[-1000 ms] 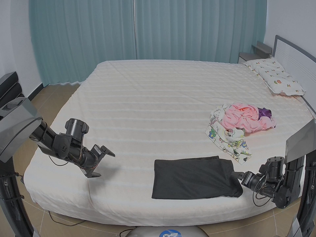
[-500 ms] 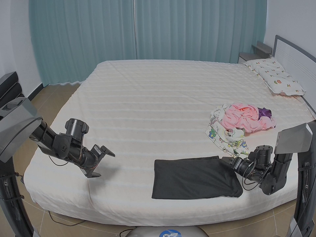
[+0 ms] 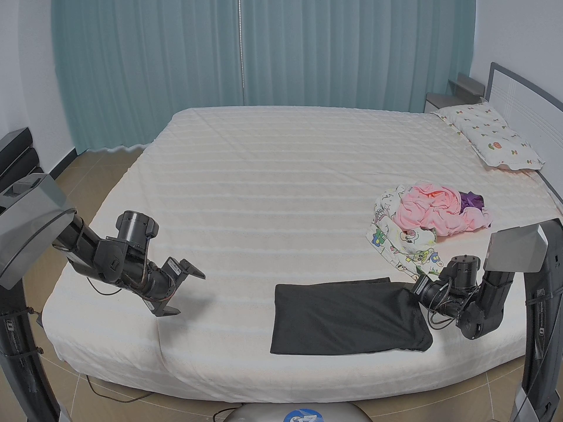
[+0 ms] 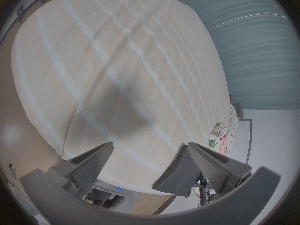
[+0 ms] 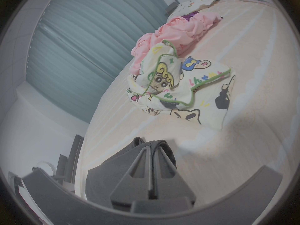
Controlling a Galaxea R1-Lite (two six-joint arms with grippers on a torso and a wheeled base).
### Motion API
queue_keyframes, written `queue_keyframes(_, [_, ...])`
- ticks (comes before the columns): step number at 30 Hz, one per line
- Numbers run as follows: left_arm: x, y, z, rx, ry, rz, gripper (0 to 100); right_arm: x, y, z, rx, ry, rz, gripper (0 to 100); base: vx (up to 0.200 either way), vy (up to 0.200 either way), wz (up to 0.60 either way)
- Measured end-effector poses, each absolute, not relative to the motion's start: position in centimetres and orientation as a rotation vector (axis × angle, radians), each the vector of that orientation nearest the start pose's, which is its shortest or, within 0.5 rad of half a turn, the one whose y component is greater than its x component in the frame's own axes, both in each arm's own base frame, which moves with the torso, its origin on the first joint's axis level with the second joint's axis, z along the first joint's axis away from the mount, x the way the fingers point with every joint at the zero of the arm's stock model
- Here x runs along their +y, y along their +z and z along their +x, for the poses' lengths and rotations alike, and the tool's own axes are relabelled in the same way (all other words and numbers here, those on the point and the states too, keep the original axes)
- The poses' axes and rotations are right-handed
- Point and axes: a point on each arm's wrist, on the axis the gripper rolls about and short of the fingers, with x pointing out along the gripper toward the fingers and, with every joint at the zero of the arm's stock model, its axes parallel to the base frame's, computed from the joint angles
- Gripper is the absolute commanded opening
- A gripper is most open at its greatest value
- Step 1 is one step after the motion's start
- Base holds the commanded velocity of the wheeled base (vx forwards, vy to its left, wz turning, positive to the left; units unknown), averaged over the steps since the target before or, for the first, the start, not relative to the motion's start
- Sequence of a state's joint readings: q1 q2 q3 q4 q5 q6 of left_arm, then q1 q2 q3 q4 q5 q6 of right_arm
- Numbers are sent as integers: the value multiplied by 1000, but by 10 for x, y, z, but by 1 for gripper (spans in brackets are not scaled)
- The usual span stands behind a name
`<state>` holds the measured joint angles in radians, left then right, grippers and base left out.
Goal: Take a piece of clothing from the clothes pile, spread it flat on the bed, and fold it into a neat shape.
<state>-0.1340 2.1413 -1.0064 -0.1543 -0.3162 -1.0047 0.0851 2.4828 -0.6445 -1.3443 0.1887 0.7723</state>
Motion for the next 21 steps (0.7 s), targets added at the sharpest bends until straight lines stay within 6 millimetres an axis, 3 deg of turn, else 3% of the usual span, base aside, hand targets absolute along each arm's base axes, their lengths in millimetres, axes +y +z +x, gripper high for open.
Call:
queue_keyframes(19, [-55, 41, 356, 1114, 117, -992, 100, 20, -48, 359, 504, 30, 832, 0, 0, 0, 0])
queue_keyframes(20, [-55, 41, 356, 1114, 117, -992, 100, 19, -48, 359, 503, 29, 832, 100, 0, 0, 0])
queue_keyframes(21, [-55, 41, 356, 1114, 117, -992, 100, 19, -49, 359, 504, 28, 832, 100, 0, 0, 0])
